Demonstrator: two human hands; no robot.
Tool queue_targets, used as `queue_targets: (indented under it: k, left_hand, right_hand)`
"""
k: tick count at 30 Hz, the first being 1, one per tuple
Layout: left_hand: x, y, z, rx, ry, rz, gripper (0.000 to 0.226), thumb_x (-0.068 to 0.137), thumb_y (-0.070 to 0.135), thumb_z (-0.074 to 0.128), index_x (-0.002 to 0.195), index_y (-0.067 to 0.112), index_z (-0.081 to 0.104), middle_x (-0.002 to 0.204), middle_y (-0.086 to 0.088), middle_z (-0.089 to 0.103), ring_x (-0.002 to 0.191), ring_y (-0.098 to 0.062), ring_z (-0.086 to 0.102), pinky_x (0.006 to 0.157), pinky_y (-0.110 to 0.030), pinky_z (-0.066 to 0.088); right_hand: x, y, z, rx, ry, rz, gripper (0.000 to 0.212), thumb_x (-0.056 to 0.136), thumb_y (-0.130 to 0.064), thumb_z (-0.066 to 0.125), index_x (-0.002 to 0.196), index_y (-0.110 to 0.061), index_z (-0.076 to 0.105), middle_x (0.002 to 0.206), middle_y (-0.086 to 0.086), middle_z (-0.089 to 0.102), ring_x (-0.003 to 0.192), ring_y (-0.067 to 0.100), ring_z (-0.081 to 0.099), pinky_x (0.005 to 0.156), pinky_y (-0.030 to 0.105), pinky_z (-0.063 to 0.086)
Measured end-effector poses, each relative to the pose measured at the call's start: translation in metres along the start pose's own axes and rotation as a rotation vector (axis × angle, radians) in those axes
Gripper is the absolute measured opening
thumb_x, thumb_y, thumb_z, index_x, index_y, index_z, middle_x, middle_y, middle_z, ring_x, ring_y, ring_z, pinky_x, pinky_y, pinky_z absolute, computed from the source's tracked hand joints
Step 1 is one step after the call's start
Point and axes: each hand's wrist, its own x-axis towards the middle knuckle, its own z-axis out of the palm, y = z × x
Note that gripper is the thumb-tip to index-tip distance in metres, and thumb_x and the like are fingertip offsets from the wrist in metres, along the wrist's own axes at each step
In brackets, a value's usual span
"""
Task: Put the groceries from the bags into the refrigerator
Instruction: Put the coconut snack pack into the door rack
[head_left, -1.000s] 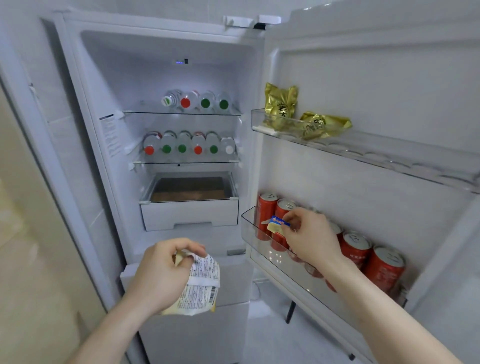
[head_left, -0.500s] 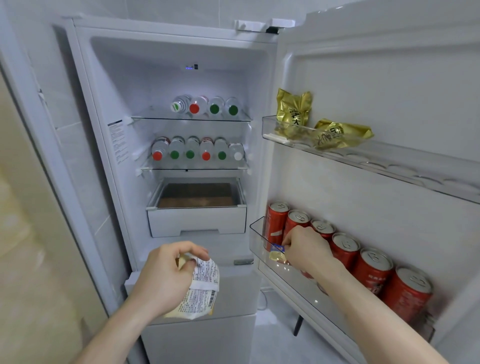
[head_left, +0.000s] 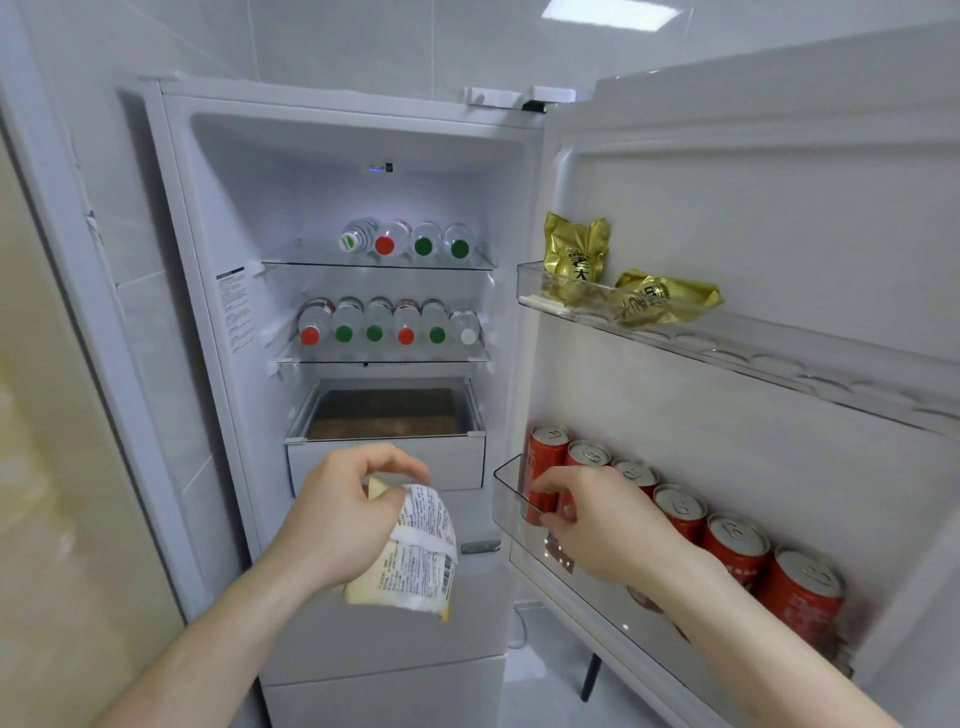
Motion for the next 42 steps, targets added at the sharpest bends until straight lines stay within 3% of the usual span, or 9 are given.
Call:
queue_targets:
  k: [6,9,14,18,21,25,32,37,42]
  left_hand:
    - [0.041,0.040,-0.001,-0.440,0.003,-0.120,0.040,0.088,-0.013,0.055,0.098,0.018,0.077,0.111,0.002,0.074,0.104,-0.018,0.070,0.089,-0.041,0.059]
    - [0.058,0.061,0.003,-0.645,0.030,-0.182,0.041,0.088,-0.017,0.049,0.099,0.013,0.073,0.114,-0.005,0.073,0.101,-0.021,0.070,0.072,-0.034,0.057]
    - [0.061,0.102,0.005,-0.924,0.096,-0.222,0.042,0.088,-0.020,0.045,0.095,0.012,0.071,0.106,-0.005,0.072,0.086,-0.017,0.070,0.059,-0.032,0.057]
    - [0.056,0.126,0.005,-0.939,0.084,-0.204,0.039,0.091,-0.016,0.048,0.096,0.015,0.072,0.110,-0.003,0.071,0.084,-0.016,0.069,0.080,-0.042,0.062]
    - [0.051,0.140,0.006,-0.929,0.097,-0.190,0.037,0.093,-0.012,0.050,0.094,0.017,0.073,0.098,0.001,0.070,0.081,-0.016,0.068,0.094,-0.049,0.058]
    - [0.045,0.158,0.009,-0.968,0.123,-0.168,0.038,0.093,-0.013,0.049,0.091,0.016,0.073,0.093,0.000,0.068,0.083,-0.021,0.068,0.091,-0.043,0.057]
    - [0.044,0.193,0.011,-1.029,0.118,-0.121,0.019,0.098,0.001,0.059,0.095,0.015,0.073,0.092,-0.003,0.070,0.067,-0.008,0.068,0.057,-0.017,0.057]
    - [0.045,0.218,0.007,-1.064,0.047,-0.079,0.014,0.099,0.005,0.058,0.092,0.010,0.069,0.100,-0.015,0.074,0.089,-0.027,0.074,0.078,-0.033,0.062]
    - [0.045,0.234,-0.002,-0.919,-0.156,0.072,0.032,0.102,0.040,0.053,0.111,0.011,0.063,0.115,-0.005,0.067,0.084,-0.026,0.076,0.065,-0.037,0.063]
  right_hand:
    - [-0.038,-0.049,-0.043,0.008,0.049,-0.279,0.061,0.080,-0.055,0.076,0.133,-0.046,0.049,0.111,-0.030,0.043,0.090,-0.001,0.048,0.081,0.023,0.051]
    - [-0.040,-0.058,-0.051,-0.065,0.200,-0.281,0.069,0.074,-0.070,0.074,0.131,-0.049,0.042,0.120,-0.030,0.041,0.095,0.000,0.046,0.083,0.027,0.051]
    - [-0.034,-0.058,-0.067,-0.088,0.470,-0.287,0.046,0.083,-0.062,0.070,0.121,-0.042,0.055,0.121,-0.023,0.052,0.100,0.005,0.058,0.075,0.032,0.057]
    - [-0.035,-0.054,-0.090,-0.053,0.588,-0.266,0.013,0.093,-0.042,0.069,0.106,-0.040,0.070,0.106,-0.020,0.065,0.082,0.002,0.063,0.067,0.025,0.052]
    - [-0.042,-0.052,-0.103,0.003,0.540,-0.279,0.030,0.089,-0.036,0.071,0.117,-0.042,0.067,0.111,-0.023,0.064,0.091,0.000,0.062,0.073,0.024,0.053]
    - [-0.051,-0.056,-0.111,-0.065,0.454,-0.306,0.052,0.080,-0.044,0.074,0.128,-0.046,0.053,0.124,-0.027,0.056,0.104,0.000,0.056,0.076,0.022,0.049]
    - [-0.041,-0.044,-0.138,-0.039,0.841,-0.337,0.008,0.089,-0.032,0.074,0.096,-0.034,0.077,0.090,-0.019,0.073,0.074,0.005,0.066,0.066,0.028,0.058]
    - [-0.036,-0.034,-0.176,0.064,0.863,-0.251,0.009,0.090,-0.023,0.072,0.088,-0.031,0.076,0.076,-0.021,0.070,0.068,0.005,0.065,0.069,0.027,0.055]
    - [-0.037,-0.014,-0.234,0.274,0.906,-0.082,0.008,0.091,-0.022,0.072,0.084,-0.025,0.076,0.078,-0.014,0.073,0.057,0.008,0.070,0.059,0.030,0.061]
